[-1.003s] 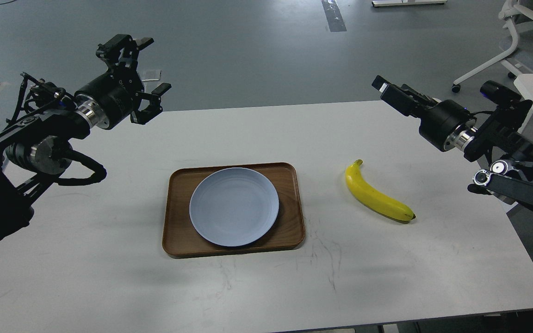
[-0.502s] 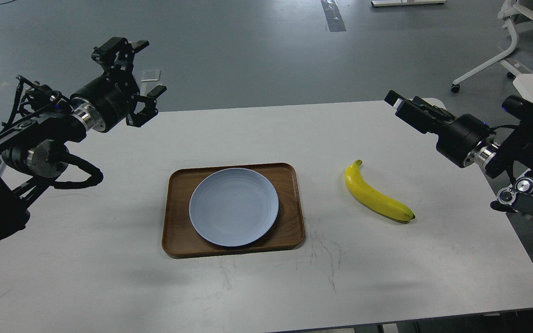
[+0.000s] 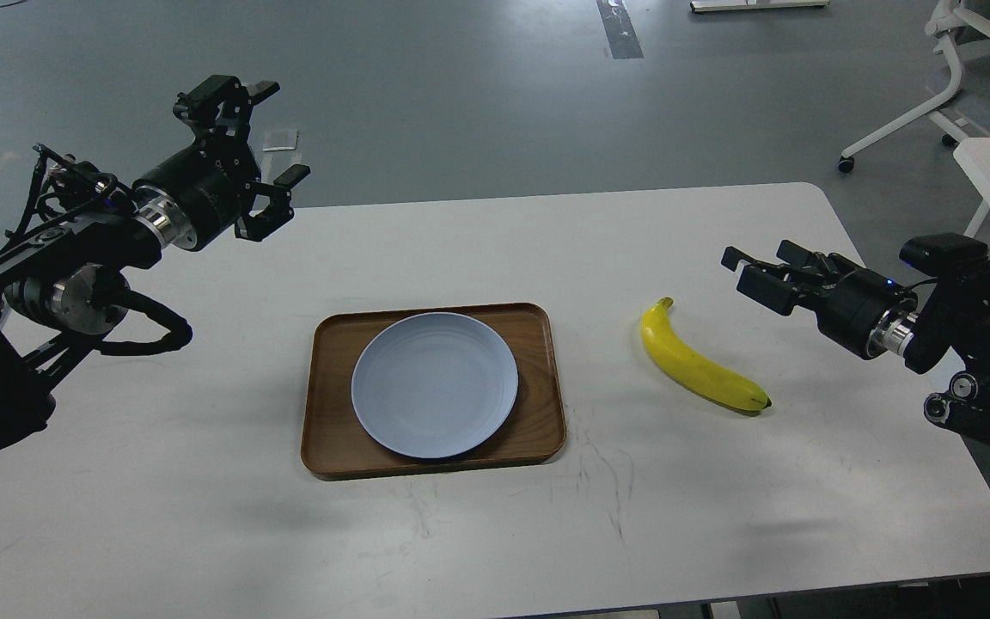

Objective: Place banana on plate with both arms
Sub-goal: 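Move the right gripper down toward the yellow banana, then close the right gripper around the middle of the banana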

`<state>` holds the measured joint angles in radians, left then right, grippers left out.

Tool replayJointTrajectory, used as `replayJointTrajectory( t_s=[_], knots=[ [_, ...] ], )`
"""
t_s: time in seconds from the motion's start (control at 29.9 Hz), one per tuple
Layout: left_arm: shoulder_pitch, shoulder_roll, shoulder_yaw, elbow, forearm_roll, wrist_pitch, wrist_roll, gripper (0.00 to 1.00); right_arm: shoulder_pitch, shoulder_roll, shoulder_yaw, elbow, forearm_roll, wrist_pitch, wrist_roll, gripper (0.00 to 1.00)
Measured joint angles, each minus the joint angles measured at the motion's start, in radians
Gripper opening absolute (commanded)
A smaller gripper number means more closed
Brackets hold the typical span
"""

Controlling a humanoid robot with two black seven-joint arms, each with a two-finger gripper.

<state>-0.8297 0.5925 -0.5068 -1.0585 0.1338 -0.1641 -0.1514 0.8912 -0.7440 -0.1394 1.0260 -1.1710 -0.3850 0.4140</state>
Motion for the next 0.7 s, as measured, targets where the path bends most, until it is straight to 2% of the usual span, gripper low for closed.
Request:
replayJointTrajectory(
  t_s=[0.43, 0.7],
  knots=[
    [0.006, 0.001, 0.0, 0.0, 0.044, -0.002, 0.0, 0.98, -0.007, 0.107, -0.132, -0.014, -0.009, 0.001, 0.003, 1.0],
    [0.008, 0.001, -0.001, 0.0, 0.056, -0.002, -0.002, 0.98, -0.001, 0.195, -0.191, -0.102, -0.01, 0.002, 0.003, 0.99]
  ],
)
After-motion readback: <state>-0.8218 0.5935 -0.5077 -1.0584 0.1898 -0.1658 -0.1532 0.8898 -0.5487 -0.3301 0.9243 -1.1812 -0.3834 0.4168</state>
